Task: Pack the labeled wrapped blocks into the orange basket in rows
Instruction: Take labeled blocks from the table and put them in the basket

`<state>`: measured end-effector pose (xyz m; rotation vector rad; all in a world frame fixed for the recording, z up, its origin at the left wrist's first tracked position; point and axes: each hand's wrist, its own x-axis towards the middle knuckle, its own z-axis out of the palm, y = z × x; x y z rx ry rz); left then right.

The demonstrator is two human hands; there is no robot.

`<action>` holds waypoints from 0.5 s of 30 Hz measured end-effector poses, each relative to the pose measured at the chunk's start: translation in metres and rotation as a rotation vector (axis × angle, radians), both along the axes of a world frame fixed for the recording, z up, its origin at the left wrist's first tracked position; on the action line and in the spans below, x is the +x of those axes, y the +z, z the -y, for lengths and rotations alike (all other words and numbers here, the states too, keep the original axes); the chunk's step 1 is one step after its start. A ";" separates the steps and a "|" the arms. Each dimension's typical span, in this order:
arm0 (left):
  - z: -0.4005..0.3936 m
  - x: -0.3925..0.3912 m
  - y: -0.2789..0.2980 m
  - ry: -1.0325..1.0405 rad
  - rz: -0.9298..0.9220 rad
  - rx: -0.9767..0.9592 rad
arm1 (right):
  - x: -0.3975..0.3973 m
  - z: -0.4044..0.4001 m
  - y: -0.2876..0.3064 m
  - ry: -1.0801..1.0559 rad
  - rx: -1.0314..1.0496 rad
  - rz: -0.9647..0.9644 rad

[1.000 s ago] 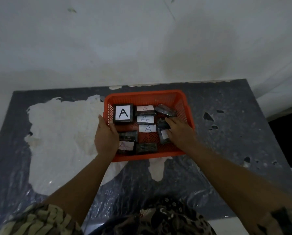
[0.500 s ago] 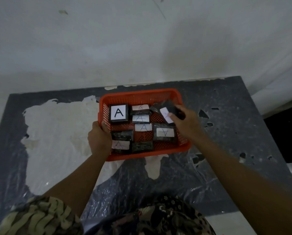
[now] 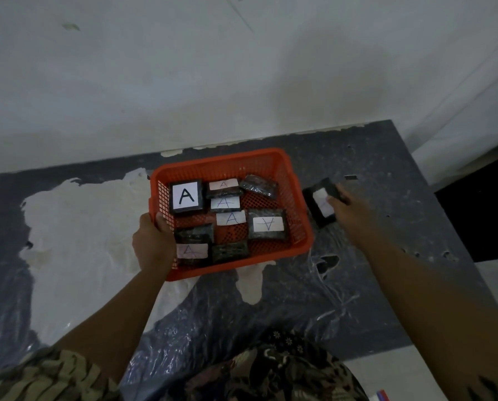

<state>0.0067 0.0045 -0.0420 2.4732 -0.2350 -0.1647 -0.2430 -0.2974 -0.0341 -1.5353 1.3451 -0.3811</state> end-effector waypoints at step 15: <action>0.002 0.000 -0.006 0.021 0.032 0.068 | 0.016 0.038 -0.032 0.506 -0.208 -0.302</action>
